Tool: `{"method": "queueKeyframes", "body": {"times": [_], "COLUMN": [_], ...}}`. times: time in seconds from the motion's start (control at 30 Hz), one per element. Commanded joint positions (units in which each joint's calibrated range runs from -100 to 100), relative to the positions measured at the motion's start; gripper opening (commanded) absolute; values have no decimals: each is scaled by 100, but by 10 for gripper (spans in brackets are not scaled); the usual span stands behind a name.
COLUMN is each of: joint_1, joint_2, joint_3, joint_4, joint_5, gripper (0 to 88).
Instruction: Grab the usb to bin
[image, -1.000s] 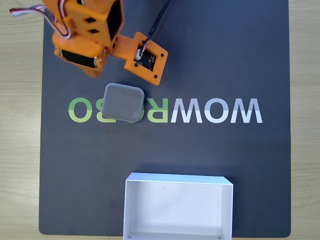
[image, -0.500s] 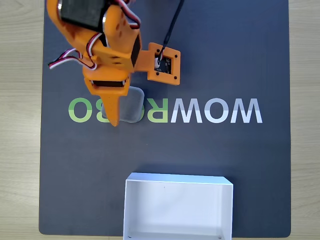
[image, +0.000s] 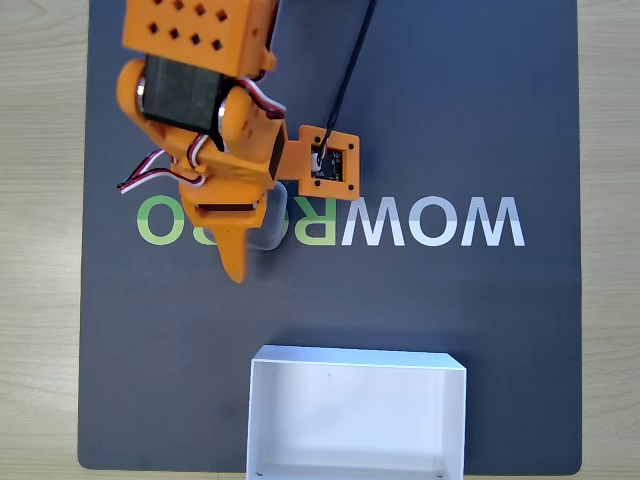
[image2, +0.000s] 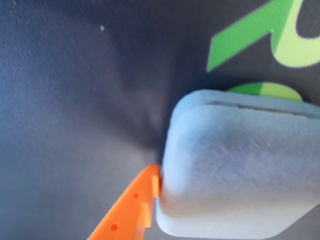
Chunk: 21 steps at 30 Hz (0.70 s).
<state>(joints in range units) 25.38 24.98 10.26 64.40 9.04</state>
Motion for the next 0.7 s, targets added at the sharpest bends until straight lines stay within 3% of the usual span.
{"method": "queueKeyframes", "body": {"times": [0.0,0.3,0.67], "joint_1": [30,63,122], "joint_2": [75,169,152], "joint_3": [-411,-366,-357], "joint_4": [77,243,208], "joint_5": [-5,0,-5], "gripper": [445,429,10]}}
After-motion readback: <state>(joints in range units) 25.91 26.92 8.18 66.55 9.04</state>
